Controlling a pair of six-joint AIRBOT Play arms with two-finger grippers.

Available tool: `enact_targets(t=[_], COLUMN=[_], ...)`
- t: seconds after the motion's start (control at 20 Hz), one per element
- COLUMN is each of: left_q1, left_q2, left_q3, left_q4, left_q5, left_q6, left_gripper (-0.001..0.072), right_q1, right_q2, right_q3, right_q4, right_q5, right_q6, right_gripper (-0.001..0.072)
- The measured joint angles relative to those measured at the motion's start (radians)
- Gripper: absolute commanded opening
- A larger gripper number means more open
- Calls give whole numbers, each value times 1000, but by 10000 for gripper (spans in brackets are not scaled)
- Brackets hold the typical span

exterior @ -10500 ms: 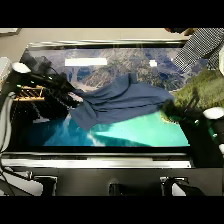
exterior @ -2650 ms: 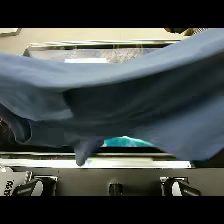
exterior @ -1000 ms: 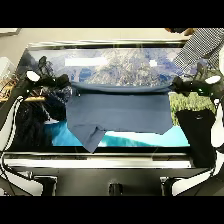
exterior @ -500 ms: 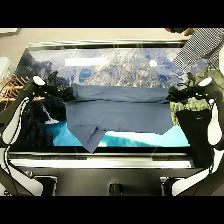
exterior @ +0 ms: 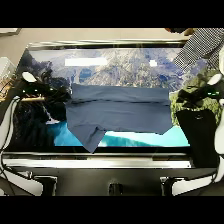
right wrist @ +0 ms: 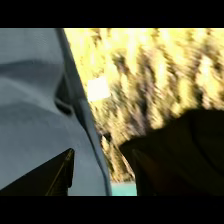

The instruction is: Fold the clothes and pants, and hang the long-sleeved shirts on hangers.

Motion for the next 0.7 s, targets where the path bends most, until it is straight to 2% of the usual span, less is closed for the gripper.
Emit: enact_targets(t=[0.1, 0.25, 0.5, 0.7], left_q1=[21, 45, 58, 54], left_q2=[104, 302, 592, 657], left_q3=[-93, -340, -790, -1007], left_q4=[45, 28, -120, -258], left_q5=[-50, -49, 97, 212], left_q6=[5, 2, 6, 56], left_gripper=[399, 400, 399, 399], right_q1=[-47, -103, -133, -138], right_q2=[98, 263, 492, 567], right_q3=[-87, -285, -580, -661], right_q4=[-11, 14, 82, 116], right_q5=[8, 2, -44, -61], right_q6=[6, 8, -8, -16], right_gripper=[438, 437, 437, 432])
